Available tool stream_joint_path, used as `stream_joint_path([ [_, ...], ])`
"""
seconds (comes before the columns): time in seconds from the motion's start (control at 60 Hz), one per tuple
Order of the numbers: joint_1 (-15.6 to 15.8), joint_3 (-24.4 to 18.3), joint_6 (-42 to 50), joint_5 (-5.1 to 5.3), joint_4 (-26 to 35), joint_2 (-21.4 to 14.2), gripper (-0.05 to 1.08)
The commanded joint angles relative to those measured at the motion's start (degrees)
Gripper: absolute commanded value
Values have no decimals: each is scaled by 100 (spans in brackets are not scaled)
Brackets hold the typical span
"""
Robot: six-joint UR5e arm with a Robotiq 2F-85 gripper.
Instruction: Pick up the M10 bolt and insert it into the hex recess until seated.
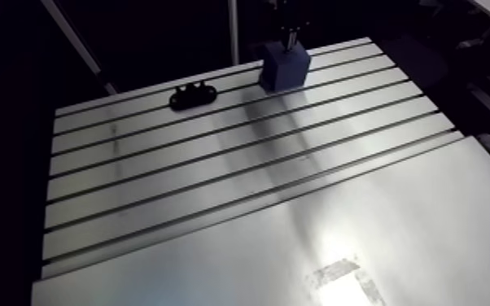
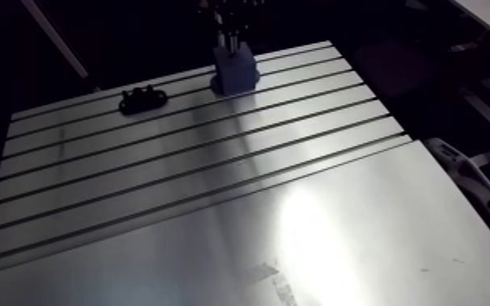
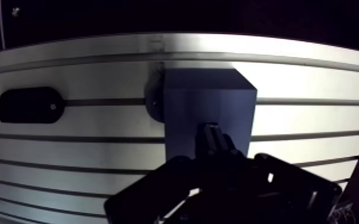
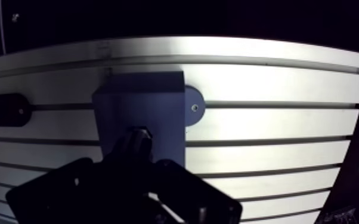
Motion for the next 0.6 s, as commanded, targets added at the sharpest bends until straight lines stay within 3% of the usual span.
stream_joint_path([
  [0.017,1,14,-9,0,0,0,108],
  [0.6,1,66,-17,0,-9,0,108],
])
